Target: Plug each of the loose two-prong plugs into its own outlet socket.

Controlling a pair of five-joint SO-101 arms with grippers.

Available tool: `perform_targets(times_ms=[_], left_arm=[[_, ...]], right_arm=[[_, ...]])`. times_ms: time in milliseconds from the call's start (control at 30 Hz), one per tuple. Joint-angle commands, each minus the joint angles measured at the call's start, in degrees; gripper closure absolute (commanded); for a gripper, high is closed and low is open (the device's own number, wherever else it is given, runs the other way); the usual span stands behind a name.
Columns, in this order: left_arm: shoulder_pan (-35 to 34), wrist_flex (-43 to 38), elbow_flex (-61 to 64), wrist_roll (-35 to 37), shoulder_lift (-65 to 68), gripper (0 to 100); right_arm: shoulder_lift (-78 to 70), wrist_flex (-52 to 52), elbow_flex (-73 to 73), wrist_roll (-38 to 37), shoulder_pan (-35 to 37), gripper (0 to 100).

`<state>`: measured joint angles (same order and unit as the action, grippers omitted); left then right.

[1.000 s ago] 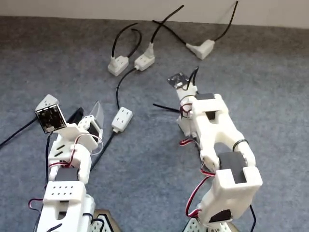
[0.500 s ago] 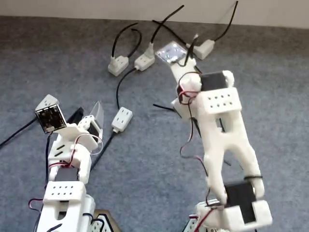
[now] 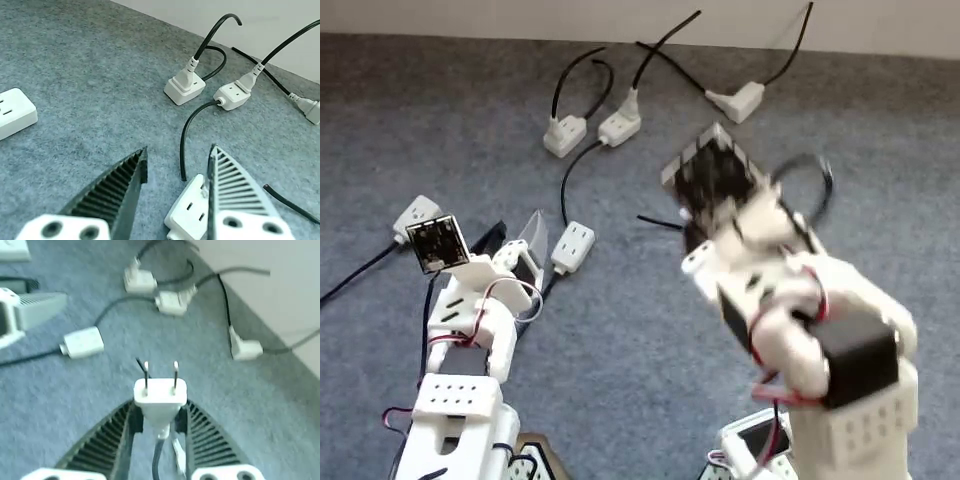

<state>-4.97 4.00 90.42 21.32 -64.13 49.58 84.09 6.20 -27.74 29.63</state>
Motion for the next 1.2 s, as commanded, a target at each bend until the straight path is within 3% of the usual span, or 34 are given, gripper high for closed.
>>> perform_targets(times_ms=[0, 167, 367, 600, 700, 967, 1167], left_arm=[[0.75, -1.32, -0.31, -0.09, -1.36, 79], [0.66, -1.32, -0.48, -0.09, -1.36, 79], [1.01, -2.37, -1.01, 0.09, -1.45, 79], [4.70, -18.29, -1.19, -0.09, -1.45, 79], [7.87, -21.63, -4.79, -0.26, -1.45, 79], [16.92, -14.07, -22.99, -3.25, -1.45, 79], [24.75, -0.62, -30.99, -3.34, -4.44, 79]], right_arm=[[14.02, -10.59, 12.35, 5.01, 7.43, 92.6], [30.20, -23.78, 29.32, 10.46, 9.89, 92.6], [39.43, -26.33, 37.32, 10.37, 10.07, 92.6], [39.43, -34.95, 47.52, 10.37, 9.89, 92.6], [39.43, -37.23, 50.59, 10.37, 9.80, 92.6], [39.60, -37.14, 51.65, 10.37, 7.34, 92.6], [39.60, -37.14, 51.65, 10.29, 5.85, 92.6]])
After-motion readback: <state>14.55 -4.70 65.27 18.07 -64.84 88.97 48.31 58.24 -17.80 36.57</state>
